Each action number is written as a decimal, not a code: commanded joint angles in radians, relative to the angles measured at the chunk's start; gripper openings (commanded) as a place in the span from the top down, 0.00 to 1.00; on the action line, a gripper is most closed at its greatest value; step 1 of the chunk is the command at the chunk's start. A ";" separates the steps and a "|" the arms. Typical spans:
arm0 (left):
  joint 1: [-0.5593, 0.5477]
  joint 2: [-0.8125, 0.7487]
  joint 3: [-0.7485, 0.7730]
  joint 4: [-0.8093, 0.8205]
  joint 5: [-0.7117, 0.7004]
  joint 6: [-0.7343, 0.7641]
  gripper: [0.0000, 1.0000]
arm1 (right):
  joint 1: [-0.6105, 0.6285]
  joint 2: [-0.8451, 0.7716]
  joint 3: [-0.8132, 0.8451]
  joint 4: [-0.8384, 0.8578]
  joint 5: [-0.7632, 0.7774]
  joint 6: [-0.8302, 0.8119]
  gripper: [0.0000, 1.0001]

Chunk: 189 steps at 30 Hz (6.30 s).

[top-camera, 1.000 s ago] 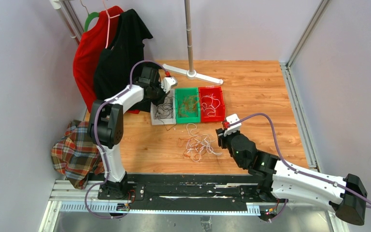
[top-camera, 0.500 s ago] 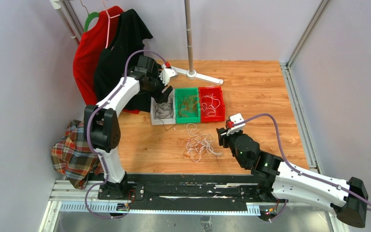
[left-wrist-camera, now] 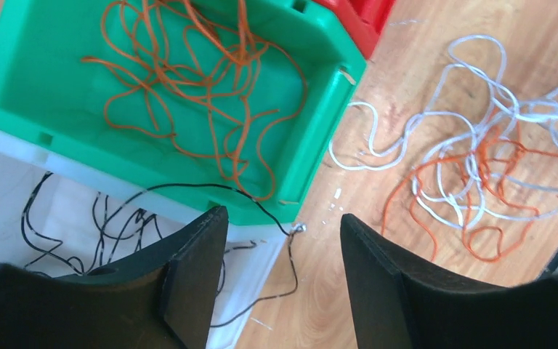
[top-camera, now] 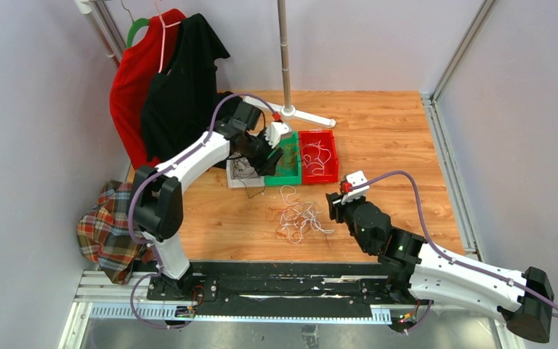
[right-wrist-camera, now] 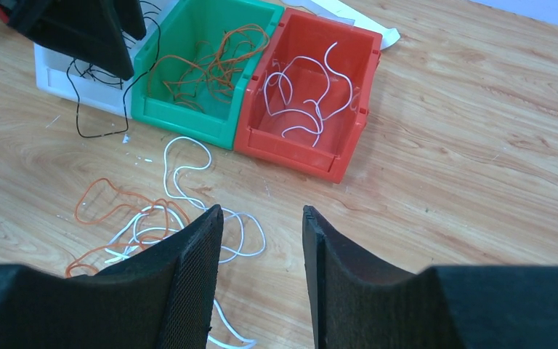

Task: Untangle the cables
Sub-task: Adjust the cable in the bin.

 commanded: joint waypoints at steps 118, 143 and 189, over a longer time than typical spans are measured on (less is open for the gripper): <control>0.037 -0.167 0.054 -0.464 -0.183 0.725 0.20 | -0.024 -0.058 0.012 -0.039 0.070 0.059 0.75; 0.262 -0.015 0.103 -0.065 -0.179 0.319 0.40 | -0.026 -0.020 0.019 -0.027 0.062 0.055 0.76; 0.144 0.052 0.029 0.066 -0.226 0.129 0.46 | -0.067 -0.045 0.009 -0.038 0.041 0.055 0.85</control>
